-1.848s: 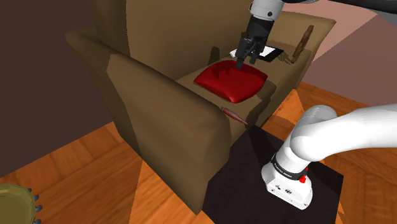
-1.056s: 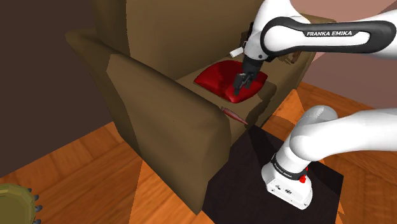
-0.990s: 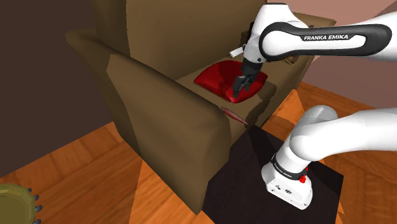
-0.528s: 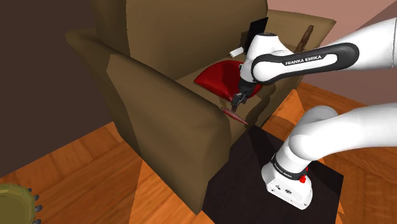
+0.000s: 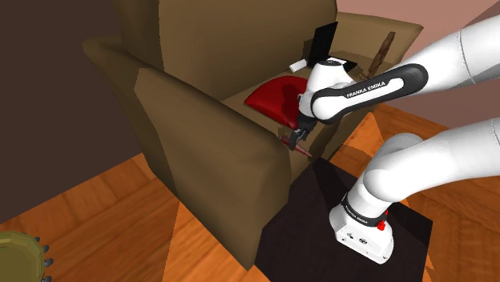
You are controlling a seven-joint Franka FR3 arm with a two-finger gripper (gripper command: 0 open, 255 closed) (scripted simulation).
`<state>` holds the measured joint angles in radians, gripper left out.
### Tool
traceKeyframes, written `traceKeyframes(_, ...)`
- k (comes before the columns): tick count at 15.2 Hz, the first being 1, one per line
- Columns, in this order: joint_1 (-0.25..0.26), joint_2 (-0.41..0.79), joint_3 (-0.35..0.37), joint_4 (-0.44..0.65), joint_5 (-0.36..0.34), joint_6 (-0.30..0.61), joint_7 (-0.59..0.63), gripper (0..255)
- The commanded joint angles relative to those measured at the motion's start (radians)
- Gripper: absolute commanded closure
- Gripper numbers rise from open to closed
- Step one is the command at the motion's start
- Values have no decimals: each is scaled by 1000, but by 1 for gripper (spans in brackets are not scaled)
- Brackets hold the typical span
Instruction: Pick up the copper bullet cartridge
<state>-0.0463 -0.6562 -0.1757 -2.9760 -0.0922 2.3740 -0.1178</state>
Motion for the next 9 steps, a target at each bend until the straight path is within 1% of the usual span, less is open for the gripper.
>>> traceKeyframes(1, -1, 20, -4, -11, -2, 32, -3, 0)
traceKeyframes(2, -1, 20, -4, -11, -2, 32, -3, 0)
traceKeyframes(3, -1, 19, -4, -12, -2, 32, -3, 255)
traceKeyframes(9, -1, 19, -4, -13, -2, 32, -3, 255)
